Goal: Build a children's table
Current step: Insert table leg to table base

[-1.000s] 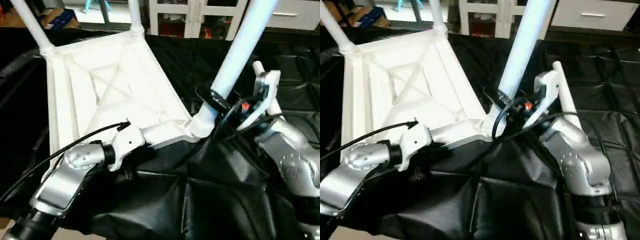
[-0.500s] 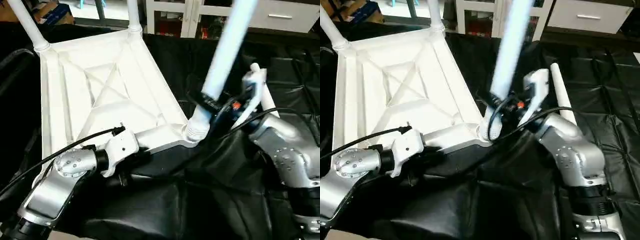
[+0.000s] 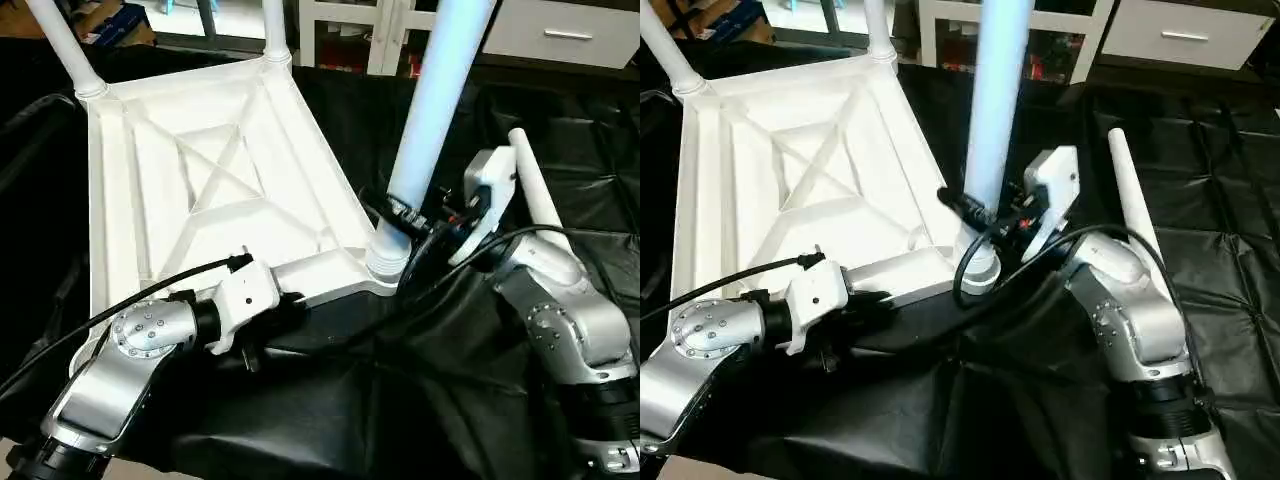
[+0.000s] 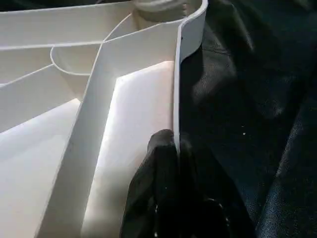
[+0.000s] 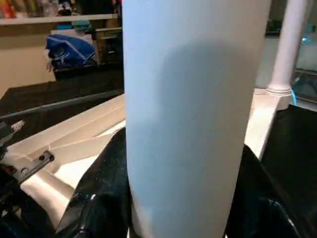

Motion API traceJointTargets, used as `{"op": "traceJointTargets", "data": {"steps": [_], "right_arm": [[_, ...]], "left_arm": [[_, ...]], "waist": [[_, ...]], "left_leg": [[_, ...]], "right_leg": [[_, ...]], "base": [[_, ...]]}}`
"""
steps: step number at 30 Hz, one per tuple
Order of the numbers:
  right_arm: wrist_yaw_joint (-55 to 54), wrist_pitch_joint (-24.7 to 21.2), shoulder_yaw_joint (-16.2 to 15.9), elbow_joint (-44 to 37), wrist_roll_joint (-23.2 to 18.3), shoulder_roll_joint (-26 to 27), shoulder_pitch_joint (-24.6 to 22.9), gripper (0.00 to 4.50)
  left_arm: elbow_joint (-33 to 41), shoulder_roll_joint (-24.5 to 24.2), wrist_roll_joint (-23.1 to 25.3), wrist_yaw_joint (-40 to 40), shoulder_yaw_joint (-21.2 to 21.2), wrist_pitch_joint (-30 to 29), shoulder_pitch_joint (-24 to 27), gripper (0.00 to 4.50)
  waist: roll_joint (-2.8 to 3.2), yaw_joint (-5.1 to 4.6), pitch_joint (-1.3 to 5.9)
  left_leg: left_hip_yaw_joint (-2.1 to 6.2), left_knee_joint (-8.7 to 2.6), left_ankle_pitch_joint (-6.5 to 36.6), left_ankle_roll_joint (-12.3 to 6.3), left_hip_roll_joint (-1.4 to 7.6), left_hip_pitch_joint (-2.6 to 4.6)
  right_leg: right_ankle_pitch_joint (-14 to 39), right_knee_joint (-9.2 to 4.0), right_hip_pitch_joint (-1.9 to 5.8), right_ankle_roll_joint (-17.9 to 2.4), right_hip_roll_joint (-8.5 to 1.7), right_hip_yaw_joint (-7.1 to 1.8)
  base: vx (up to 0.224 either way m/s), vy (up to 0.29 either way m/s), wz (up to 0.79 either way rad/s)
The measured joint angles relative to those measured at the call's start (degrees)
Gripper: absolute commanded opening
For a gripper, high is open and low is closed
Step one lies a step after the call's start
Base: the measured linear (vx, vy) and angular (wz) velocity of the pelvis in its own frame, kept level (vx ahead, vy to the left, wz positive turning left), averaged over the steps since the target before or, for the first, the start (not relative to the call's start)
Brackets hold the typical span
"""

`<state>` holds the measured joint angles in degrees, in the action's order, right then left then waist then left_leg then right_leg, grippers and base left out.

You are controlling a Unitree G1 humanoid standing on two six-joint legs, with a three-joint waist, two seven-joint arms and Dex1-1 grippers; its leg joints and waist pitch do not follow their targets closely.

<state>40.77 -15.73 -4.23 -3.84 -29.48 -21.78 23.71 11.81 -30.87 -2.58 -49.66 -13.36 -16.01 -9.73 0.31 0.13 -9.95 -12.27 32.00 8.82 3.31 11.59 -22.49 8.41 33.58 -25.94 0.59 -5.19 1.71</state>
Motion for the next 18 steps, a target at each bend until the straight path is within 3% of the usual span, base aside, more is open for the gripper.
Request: {"op": "traceJointTargets", "data": {"steps": [18], "right_arm": [[5.78,7.71,-2.51,2.25,6.77,-1.51,-0.85,1.8]], "left_arm": [[-0.57,0.09,0.0,-0.25,0.06,0.91,0.05,0.0]], "waist": [[-0.06,0.08,0.03]], "left_leg": [[-0.23,0.0,0.01,-0.08,0.0,0.16]], "right_leg": [[-0.01,0.01,0.01,-0.01,0.01,-0.25]], "base": [[0.0,0.0,0.0]]}}
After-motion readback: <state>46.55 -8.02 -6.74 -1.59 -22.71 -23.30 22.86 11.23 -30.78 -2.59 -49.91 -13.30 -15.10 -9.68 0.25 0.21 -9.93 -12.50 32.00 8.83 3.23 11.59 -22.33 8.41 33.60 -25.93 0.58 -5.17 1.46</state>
